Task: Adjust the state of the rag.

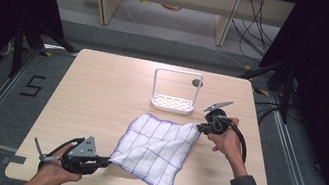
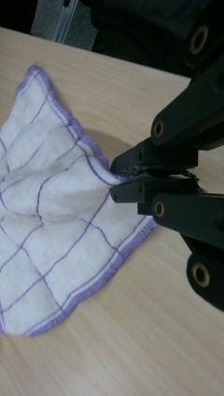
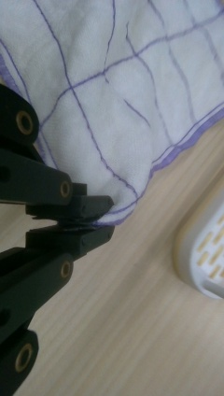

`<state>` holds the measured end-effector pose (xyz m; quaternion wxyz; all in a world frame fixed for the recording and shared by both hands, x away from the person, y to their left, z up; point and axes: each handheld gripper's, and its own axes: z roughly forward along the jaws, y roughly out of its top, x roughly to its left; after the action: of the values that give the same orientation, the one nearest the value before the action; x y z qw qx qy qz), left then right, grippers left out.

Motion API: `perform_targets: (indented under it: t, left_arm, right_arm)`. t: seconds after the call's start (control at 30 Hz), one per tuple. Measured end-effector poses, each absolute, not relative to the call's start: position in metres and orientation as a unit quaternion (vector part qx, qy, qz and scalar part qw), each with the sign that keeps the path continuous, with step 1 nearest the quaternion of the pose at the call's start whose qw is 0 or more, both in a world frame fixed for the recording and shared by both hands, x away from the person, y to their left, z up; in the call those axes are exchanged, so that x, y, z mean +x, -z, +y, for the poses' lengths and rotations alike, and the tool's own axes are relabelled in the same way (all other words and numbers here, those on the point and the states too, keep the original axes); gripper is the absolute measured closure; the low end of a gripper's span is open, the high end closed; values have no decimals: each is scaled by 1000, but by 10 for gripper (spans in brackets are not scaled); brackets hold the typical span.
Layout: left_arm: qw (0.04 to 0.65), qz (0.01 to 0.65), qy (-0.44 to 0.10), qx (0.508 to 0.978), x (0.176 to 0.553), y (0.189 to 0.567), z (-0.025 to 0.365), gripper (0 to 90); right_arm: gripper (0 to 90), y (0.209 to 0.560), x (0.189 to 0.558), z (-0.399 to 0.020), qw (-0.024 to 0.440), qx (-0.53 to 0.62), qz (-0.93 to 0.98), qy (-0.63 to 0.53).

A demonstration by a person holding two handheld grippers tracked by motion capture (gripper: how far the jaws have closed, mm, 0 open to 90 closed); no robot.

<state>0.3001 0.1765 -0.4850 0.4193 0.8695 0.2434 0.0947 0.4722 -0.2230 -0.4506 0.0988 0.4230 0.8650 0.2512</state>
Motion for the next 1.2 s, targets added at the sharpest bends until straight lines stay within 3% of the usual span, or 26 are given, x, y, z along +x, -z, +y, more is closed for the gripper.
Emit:
perform_targets:
  t: [0.13,0.2,0.27,0.3,0.4,0.43,0.57,0.73,0.97,1.2]
  left_arm:
    - [402,218,-84,885,292,493,164,848]
    - [387,208,-83,895,289,496,159,842]
    - [390,210,-79,893,288,498,156,820]
    - [380,200,-74,900,288,500,155,805]
    - [378,203,-69,900,286,502,153,772]
    - [387,214,-62,895,285,502,152,675]
    - [424,254,-69,866,292,486,160,523]
    - [440,283,-105,846,318,467,167,457]
    - [415,338,-130,835,383,472,162,448]
    - [385,365,-146,835,423,485,154,444]
  right_arm:
    - [825,474,484,-221,98,411,872,-249]
    - [720,478,484,-218,104,425,866,-243]
    - [702,478,484,-219,113,426,865,-241]
    - [621,474,481,-220,117,429,858,-255]
    - [586,466,473,-221,129,434,852,-263]
    - [544,456,460,-223,138,425,847,-287]
    - [515,445,427,-222,144,405,843,-324]
    - [506,445,377,-216,124,377,854,-337]
    - [508,470,325,-203,94,346,871,-337]
    - [509,483,300,-199,80,322,881,-337]
